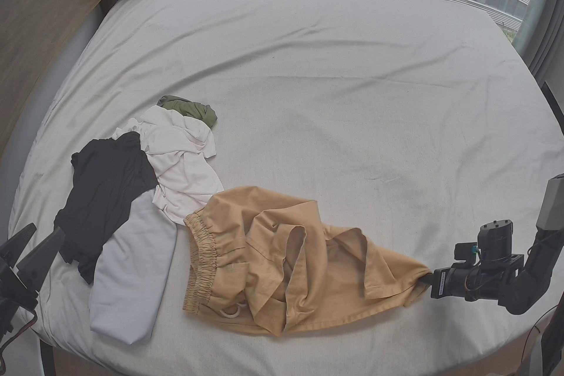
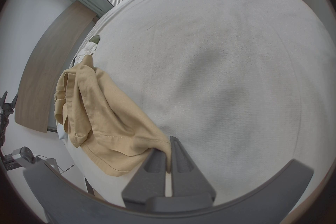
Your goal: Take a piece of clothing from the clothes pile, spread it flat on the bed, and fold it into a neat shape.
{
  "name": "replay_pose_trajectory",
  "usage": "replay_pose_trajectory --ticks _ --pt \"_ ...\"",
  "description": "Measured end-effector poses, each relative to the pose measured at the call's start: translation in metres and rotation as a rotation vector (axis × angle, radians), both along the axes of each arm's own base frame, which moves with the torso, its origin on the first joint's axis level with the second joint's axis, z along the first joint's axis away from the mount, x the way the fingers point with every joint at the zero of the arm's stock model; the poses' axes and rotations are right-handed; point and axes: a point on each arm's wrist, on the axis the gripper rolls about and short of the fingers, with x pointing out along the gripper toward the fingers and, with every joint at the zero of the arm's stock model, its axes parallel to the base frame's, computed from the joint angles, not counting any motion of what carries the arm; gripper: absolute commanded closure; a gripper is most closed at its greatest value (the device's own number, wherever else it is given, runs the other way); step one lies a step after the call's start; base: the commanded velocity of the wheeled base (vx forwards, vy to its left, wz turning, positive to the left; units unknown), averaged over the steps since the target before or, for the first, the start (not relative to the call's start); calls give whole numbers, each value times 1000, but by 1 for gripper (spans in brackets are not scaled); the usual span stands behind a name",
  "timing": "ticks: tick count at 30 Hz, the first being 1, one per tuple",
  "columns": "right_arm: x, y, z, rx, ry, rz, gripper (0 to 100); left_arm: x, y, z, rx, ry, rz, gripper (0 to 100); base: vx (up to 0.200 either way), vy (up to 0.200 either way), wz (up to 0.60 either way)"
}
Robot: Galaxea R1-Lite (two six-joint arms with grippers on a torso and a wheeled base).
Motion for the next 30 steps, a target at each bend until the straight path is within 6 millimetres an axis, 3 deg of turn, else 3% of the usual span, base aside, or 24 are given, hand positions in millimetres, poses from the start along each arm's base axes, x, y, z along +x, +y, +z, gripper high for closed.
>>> replay_pose_trajectory --ticks 14,15,19,30 --pt "-2 -14 -1 -3 9 -49 100 0 -1 0 -1 1 -24 0 0 0 0" --pt "-2 -14 -1 0 6 -48 0 0 -1 1 -2 -1 -26 0 0 0 0" --pt "0 -13 1 15 -26 -48 0 0 -2 1 -3 -3 -36 0 0 0 0" --pt "1 0 29 84 -333 8 0 7 -6 14 -10 -23 -86 0 0 0 0"
